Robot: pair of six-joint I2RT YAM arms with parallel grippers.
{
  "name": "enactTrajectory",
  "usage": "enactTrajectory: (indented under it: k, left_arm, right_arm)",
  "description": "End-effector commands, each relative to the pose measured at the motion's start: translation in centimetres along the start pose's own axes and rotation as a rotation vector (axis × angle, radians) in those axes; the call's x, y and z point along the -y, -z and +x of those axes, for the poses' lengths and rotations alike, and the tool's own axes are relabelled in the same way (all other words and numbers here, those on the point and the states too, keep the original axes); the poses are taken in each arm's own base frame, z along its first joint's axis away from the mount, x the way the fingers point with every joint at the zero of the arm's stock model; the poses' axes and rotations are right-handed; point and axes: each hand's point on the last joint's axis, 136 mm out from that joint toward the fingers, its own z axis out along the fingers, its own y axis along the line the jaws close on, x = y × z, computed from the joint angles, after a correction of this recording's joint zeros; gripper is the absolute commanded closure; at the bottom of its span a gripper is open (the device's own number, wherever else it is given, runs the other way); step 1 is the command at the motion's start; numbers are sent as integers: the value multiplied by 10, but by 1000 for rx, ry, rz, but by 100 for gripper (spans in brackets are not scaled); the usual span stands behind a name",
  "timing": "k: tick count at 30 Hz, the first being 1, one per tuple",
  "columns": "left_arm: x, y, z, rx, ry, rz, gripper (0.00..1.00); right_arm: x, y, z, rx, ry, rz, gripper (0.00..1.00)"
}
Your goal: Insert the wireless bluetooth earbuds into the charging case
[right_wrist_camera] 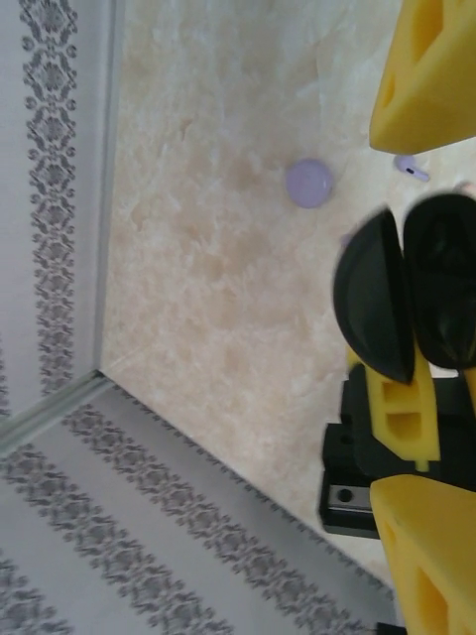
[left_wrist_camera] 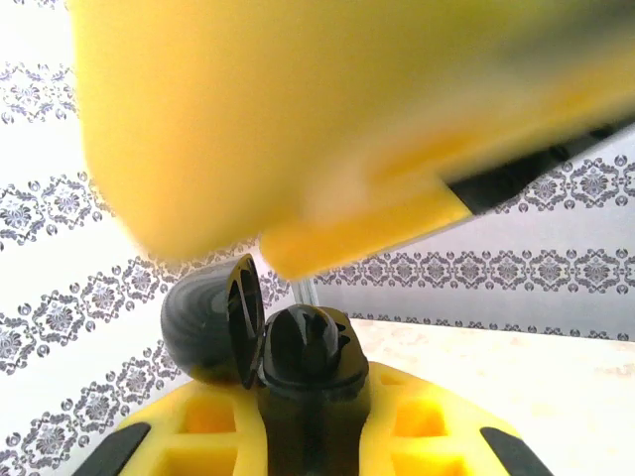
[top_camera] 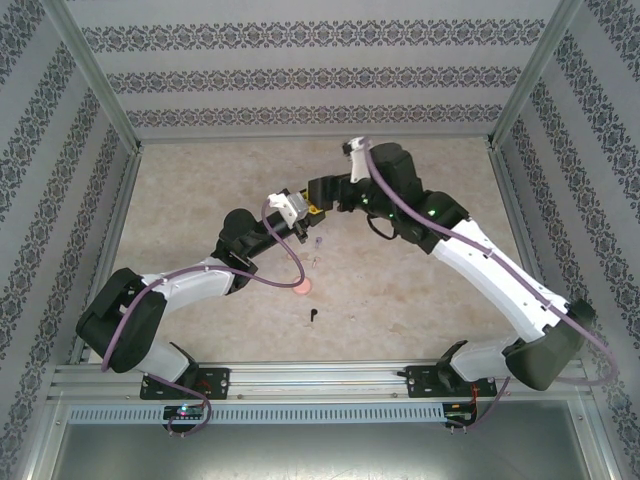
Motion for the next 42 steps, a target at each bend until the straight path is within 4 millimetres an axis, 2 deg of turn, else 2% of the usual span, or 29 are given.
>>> enactTrajectory:
  k: [1, 5, 8, 11, 14, 17, 22, 29, 32, 36, 42]
  left_arm:
    - [2, -3, -16, 69, -14, -6, 100]
    - [-2, -1, -15, 72, -4, -28, 100]
    - [-9, 3, -16, 77, 6, -68, 100]
    - [-19, 9, -17, 79, 21, -108, 100]
    - [-28, 17, -19, 80, 30, -147, 100]
    - [-37, 26, -22, 85, 41, -192, 100]
    - [-51, 41, -26, 85, 48, -270, 100]
    - [-67, 61, -32, 92, 65, -365, 100]
    - [-73, 70, -34, 97, 70, -404, 100]
    - [-77, 81, -35, 101, 73, -442, 100]
    - [-83, 96, -39, 115, 76, -490, 100]
  right_arm:
    - [-12, 28, -26, 85, -108, -83, 16]
    - [5, 37, -23, 103, -183, -42, 16]
    - [33, 38, -4, 69, -273, 66, 17]
    - [55, 38, 27, 12, -347, 155, 18]
    - [78, 34, 72, -77, -409, 254, 19]
    - [88, 28, 118, -171, -444, 331, 20]
    - [77, 12, 188, -309, -448, 421, 21]
    - [55, -12, 256, -430, -486, 547, 23]
    - [48, -23, 276, -452, -526, 583, 33]
    - [38, -36, 293, -479, -541, 617, 44]
    - [28, -53, 315, -542, -531, 663, 47]
